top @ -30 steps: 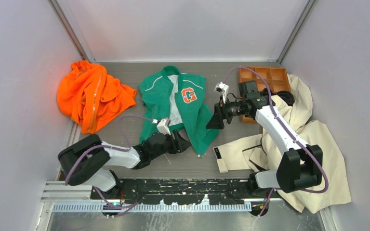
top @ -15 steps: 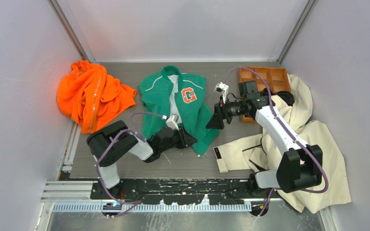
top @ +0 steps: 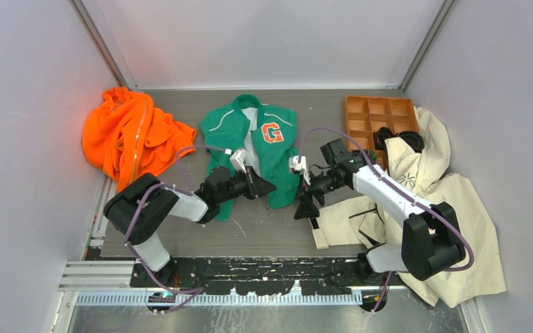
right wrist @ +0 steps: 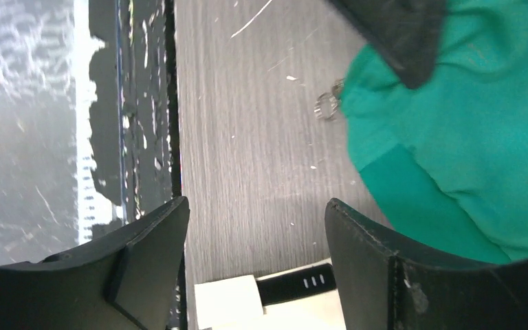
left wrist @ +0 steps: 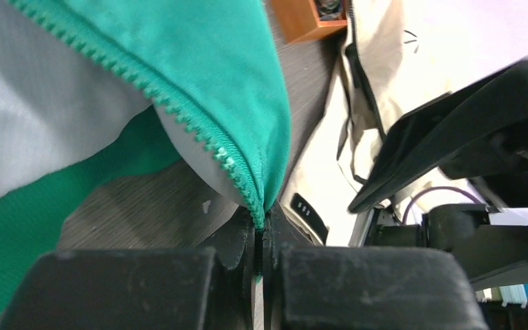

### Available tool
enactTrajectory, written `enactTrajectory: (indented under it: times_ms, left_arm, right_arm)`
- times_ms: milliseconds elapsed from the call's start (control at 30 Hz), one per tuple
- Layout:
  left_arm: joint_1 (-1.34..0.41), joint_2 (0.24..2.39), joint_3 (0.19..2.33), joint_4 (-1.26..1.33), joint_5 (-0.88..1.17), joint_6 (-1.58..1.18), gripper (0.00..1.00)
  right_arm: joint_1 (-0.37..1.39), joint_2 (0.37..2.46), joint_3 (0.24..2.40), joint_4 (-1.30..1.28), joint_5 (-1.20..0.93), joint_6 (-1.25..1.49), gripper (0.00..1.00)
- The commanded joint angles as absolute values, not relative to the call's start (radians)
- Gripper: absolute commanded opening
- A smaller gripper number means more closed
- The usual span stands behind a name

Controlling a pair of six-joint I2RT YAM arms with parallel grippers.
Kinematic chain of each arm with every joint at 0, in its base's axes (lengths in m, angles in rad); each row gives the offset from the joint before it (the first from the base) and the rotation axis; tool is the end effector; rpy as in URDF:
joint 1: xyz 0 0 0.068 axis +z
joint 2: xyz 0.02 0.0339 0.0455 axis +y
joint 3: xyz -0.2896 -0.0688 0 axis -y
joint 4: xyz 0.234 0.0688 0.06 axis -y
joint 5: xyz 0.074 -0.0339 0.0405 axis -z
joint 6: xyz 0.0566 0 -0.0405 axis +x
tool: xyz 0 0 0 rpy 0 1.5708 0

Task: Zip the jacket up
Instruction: Adjust the jacket at the center of the board.

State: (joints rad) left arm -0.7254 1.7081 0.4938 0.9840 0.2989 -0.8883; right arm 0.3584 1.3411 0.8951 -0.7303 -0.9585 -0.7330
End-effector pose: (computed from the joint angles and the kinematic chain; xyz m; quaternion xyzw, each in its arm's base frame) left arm 0.2301 -0.2263 0.1728 0.0291 0.7799 -0.5243 0.3407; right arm 0.2010 0.1248 0.2503 -0.5289 0.6969 0.4119 0.2550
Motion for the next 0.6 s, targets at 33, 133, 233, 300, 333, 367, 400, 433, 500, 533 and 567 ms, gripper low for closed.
enactTrajectory:
  times_ms: [33,133,233,300,333,367,400,433,500,533,567]
  left_arm:
    - [-0.699,1.648,0.54,1.031,0.482,-0.789,0.0]
    - [-0.69,1.639,0.558,1.021,0.494,-0.798,0.0]
    - [-0.687,1.634,0.589,0.988,0.509,-0.809,0.0]
    - [-0.688,1.632,0.6,0.989,0.521,-0.816,0.0]
    - [-0.687,1.629,0.604,0.988,0.527,-0.818,0.0]
    - [-0.686,1.629,0.609,0.987,0.533,-0.824,0.0]
    - [-0.682,1.628,0.614,0.985,0.54,-0.833,0.0]
    - [-0.679,1.629,0.621,0.988,0.549,-0.843,0.0]
    - [-0.675,1.63,0.63,0.996,0.564,-0.859,0.0]
    - [-0.674,1.629,0.636,0.996,0.568,-0.865,0.0]
    - [-0.673,1.627,0.642,0.995,0.571,-0.868,0.0]
  right_arm:
    - [0.45,1.319,0.864,-0.687,-0.882,-0.903,0.73]
    - [0.463,1.322,0.854,-0.643,-0.863,-0.871,0.64]
    - [0.462,1.322,0.861,-0.568,-0.829,-0.755,0.6]
    - [0.447,1.327,0.878,-0.52,-0.808,-0.648,0.6]
    - [0.437,1.328,0.883,-0.506,-0.8,-0.616,0.6]
    - [0.426,1.327,0.887,-0.499,-0.801,-0.595,0.6]
    - [0.416,1.326,0.885,-0.491,-0.802,-0.579,0.61]
    - [0.408,1.325,0.882,-0.482,-0.802,-0.56,0.61]
    - [0.399,1.322,0.874,-0.451,-0.792,-0.514,0.62]
    - [0.397,1.321,0.872,-0.428,-0.776,-0.483,0.62]
    - [0.396,1.323,0.871,-0.41,-0.758,-0.457,0.63]
